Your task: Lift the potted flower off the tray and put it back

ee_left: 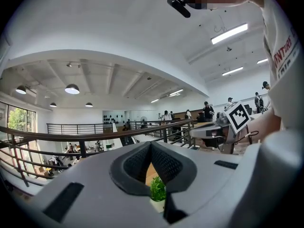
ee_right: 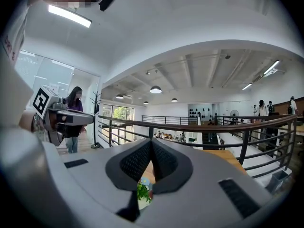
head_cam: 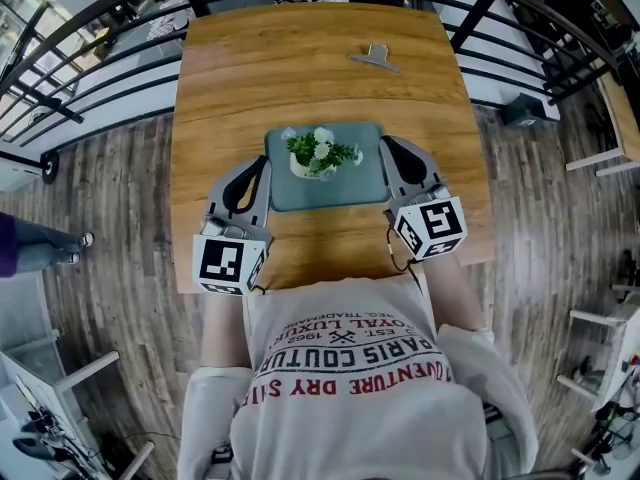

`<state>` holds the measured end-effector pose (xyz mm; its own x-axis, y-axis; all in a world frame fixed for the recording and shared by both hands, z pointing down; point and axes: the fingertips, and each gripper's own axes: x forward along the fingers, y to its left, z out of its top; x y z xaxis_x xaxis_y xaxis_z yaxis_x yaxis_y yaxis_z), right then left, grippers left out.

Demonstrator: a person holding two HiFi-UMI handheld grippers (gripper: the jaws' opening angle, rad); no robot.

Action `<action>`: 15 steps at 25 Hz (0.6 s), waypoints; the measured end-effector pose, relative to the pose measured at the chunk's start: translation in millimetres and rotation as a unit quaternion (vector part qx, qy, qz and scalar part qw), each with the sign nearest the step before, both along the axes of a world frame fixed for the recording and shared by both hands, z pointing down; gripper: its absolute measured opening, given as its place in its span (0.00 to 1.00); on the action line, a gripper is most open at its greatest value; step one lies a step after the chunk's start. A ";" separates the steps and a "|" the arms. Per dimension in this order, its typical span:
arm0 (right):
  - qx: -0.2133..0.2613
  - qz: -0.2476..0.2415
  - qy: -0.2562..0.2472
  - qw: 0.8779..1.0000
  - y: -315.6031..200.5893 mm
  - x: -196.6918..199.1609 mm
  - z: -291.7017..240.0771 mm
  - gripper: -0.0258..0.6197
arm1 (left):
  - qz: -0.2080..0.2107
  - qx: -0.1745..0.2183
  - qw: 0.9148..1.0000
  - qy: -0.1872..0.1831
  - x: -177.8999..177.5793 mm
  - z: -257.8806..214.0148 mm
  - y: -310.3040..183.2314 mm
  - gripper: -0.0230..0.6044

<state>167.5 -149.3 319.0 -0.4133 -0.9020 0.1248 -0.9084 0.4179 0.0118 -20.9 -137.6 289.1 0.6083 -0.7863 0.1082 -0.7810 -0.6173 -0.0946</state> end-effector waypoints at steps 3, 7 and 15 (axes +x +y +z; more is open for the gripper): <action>0.005 -0.002 0.004 1.000 -0.3 -1.5 -2.5 0.08 | -0.004 -0.003 1.000 0.002 -2.7 0.5 -1.9 0.06; 0.006 -0.004 0.005 1.000 0.4 -2.8 -3.6 0.08 | -0.008 -0.009 1.000 0.004 -3.4 3.4 -2.5 0.06; 0.006 -0.002 -0.001 1.000 -2.6 -2.7 -3.2 0.08 | -0.016 -0.018 1.000 -0.001 0.6 6.8 -4.5 0.06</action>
<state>164.7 -151.9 315.8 -0.4172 -0.9018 0.1130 -0.9067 0.4214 0.0153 -20.4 -142.2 295.9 0.5822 -0.8012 0.1383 -0.8006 -0.5946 -0.0743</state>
